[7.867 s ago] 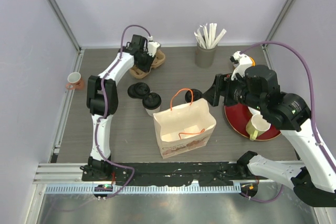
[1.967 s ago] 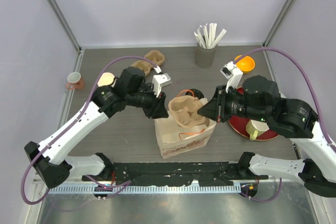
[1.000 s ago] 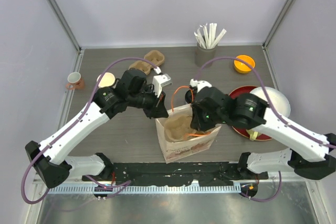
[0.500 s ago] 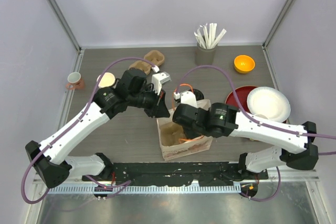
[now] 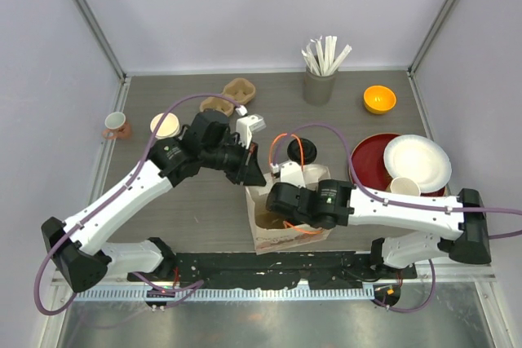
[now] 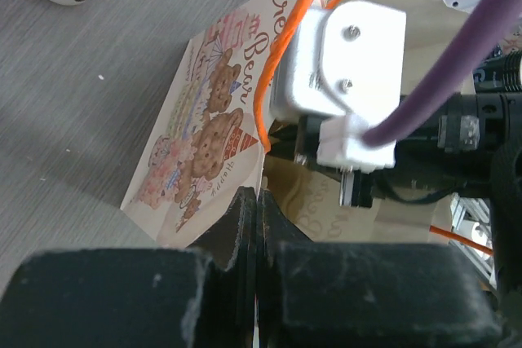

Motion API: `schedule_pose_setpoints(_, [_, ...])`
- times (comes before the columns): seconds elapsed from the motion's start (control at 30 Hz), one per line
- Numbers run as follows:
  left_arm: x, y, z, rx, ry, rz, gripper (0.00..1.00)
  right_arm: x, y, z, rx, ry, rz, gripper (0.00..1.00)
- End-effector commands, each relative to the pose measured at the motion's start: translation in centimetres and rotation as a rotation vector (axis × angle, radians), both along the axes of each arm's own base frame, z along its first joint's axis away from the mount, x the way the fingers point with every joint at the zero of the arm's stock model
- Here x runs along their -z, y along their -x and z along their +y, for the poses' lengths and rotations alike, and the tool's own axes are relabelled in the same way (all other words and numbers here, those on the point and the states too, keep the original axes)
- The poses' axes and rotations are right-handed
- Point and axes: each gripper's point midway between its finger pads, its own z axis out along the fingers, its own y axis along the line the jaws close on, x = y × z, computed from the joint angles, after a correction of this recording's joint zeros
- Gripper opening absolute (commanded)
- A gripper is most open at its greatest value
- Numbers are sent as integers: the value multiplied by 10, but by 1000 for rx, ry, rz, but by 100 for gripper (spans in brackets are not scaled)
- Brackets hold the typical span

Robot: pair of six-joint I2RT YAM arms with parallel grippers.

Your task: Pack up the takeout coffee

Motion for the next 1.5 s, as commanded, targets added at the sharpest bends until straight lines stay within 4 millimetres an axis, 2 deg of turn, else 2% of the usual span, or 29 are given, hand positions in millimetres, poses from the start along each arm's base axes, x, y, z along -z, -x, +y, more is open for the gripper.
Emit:
schedule_pose_setpoints(0.0, [-16,6,-5,28,73,-19,0,1,0,-7,107,-69,-9,6])
schedule_pose_setpoints(0.23, [-10,5,-13,40,88,16,0,35,0,-2,108,32,14,7])
schedule_pose_setpoints(0.37, [-17,5,-16,61,103,3,0,41,3,1,112,50,30,10])
schedule_pose_setpoints(0.47, [-19,6,-14,74,102,-12,0,43,5,-1,128,44,42,16])
schedule_pose_setpoints(0.57, [-19,7,-12,94,92,-33,0,41,8,0,136,24,55,31])
schedule_pose_setpoints(0.63, [-17,8,-10,123,74,-62,0,34,10,2,128,10,53,37])
schedule_pose_setpoints(0.77, [-8,8,-4,159,28,-99,0,8,10,16,80,-51,37,51])
schedule_pose_setpoints(0.9, [-5,9,-3,193,18,-120,0,-10,12,22,36,-83,20,70])
schedule_pose_setpoints(1.17, [4,1,2,209,-43,-177,0,-49,18,23,-16,-176,-28,85])
schedule_pose_setpoints(1.3, [5,0,5,226,-60,-197,0,-64,16,17,-20,-219,-64,88])
schedule_pose_setpoints(1.47, [8,2,5,233,-67,-174,0,-95,8,15,-24,-305,-126,90])
